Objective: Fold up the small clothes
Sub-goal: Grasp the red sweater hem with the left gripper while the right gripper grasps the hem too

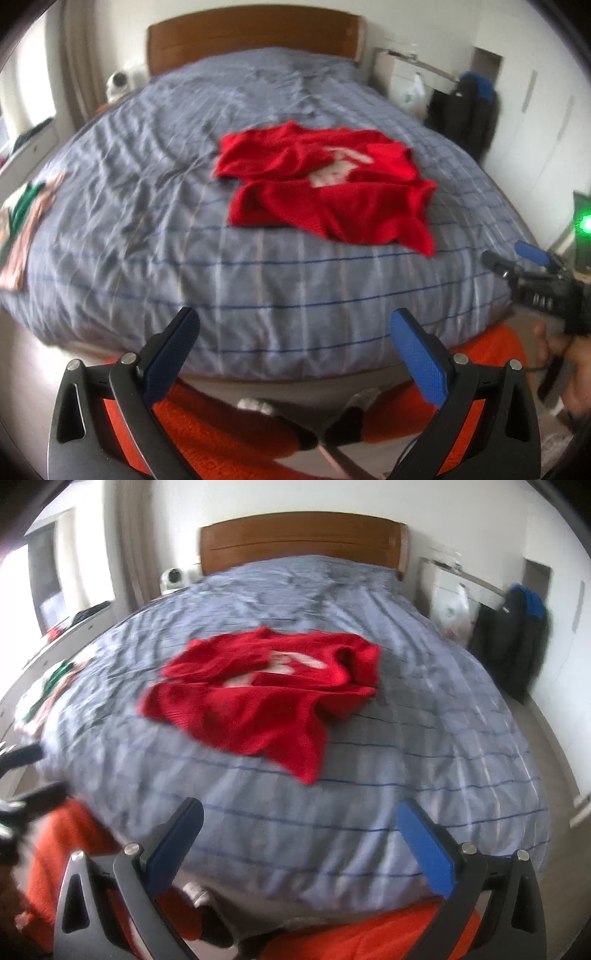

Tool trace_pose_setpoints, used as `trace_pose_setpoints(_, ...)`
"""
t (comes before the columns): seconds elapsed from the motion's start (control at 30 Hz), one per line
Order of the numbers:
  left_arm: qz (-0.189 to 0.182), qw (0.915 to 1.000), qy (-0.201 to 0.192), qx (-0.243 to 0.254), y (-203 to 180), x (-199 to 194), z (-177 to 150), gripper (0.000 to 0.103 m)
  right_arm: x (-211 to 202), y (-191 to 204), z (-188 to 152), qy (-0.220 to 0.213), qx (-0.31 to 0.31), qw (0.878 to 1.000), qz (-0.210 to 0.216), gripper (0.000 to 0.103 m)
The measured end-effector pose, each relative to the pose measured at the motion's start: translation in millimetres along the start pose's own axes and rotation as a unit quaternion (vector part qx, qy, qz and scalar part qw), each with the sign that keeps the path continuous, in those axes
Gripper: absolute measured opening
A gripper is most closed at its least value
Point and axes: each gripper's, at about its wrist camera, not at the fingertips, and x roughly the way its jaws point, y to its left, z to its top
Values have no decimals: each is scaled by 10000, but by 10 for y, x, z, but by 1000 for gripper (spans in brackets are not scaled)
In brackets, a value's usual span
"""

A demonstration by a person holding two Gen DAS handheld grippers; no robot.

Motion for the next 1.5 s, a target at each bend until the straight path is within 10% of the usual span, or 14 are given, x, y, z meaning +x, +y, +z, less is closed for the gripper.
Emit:
trace_pose_setpoints(0.3,10,9987,267,-434,144,105,-47,103,1040,-244,257,500,587,9899,1193,85)
trace_pose_setpoints(0.37,70,9989,293,-359,164,90,-50,103,1289,-202,256,689,620,9865,1353,61)
trace_pose_setpoints(0.43,214,9991,211,-312,258,32,-56,103,1354,-222,217,821,901,9818,1456,8)
trace_pose_setpoints(0.6,355,9979,101,-527,554,56,-133,103,589,-519,-2,766,1574,9557,2364,7)
trace_pose_setpoints(0.9,-983,9881,835,-832,545,938,-93,102,565,-864,-536,1147,1801,9647,1541,6)
trace_pose_setpoints(1.03,-960,9884,1018,-592,379,1176,-138,101,637,-823,-585,1060,1865,9642,1561,6)
trace_pose_setpoints(1.13,-1022,9852,1200,-680,291,1333,-216,71,606,-818,-545,954,1732,9680,1546,6)
trace_pose_setpoints(1.27,-972,9854,1295,-524,143,1456,-222,4,665,-872,-529,896,1744,9677,1586,8)
trace_pose_setpoints(1.4,-1046,9842,1297,-600,194,1453,-181,3,765,-870,-533,797,1807,9656,1690,32)
trace_pose_setpoints(1.5,-933,9850,1332,-570,331,1386,-188,2,859,-890,-508,899,1820,9642,1706,29)
